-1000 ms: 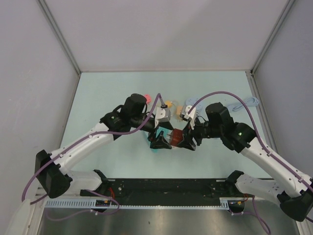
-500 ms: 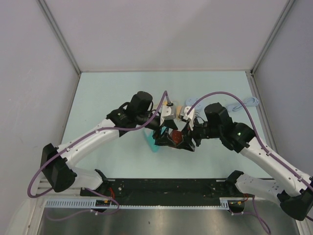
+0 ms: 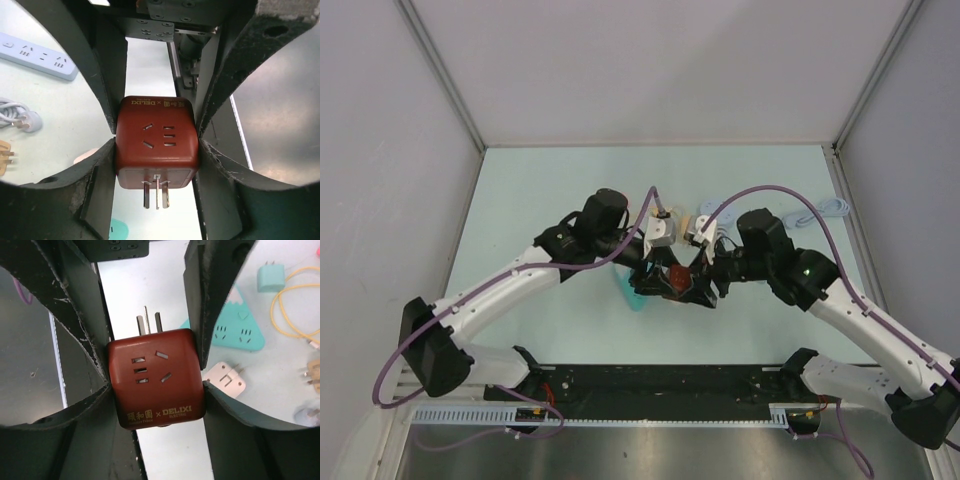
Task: Insert the plug
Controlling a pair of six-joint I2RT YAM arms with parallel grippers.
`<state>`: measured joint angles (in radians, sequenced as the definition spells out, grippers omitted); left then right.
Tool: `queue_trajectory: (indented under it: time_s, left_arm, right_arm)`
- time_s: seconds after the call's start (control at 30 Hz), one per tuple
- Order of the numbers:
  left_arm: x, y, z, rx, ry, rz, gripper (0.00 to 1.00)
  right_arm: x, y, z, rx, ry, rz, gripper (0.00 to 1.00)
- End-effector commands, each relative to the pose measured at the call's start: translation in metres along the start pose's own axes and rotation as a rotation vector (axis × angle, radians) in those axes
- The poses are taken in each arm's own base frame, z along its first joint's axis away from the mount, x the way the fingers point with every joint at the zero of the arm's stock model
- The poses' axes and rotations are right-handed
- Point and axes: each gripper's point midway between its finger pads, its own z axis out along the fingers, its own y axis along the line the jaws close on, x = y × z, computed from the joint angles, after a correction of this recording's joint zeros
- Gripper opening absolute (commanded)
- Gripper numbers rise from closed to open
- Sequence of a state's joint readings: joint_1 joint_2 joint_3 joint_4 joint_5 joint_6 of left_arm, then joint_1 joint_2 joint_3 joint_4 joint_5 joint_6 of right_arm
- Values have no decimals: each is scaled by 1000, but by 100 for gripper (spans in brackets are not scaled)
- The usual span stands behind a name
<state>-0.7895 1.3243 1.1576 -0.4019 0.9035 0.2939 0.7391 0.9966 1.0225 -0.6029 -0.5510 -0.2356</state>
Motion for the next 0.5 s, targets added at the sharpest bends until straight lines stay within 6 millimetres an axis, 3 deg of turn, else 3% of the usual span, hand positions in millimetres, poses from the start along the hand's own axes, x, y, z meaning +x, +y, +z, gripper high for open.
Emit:
queue_trajectory:
  time_s: [0.0,0.03,0.17,0.47]
  left_arm:
    - [-27,8,-28,-72,-167,47,0]
    - [-31,12,-34,-92,-203,42,0]
    - [-48,22,-58,-177,-372,12,0]
    - [-77,3,-76,-184,-565,11,0]
  right_arm:
    - [-41,2,-18,-13,-144,-23,72]
    - [-42,1,-22,-24,-156,-13,79]
    - [-57,-1,-41,-54,-249,-13,87]
    - [-86,-4,-51,-131,-407,-34,93]
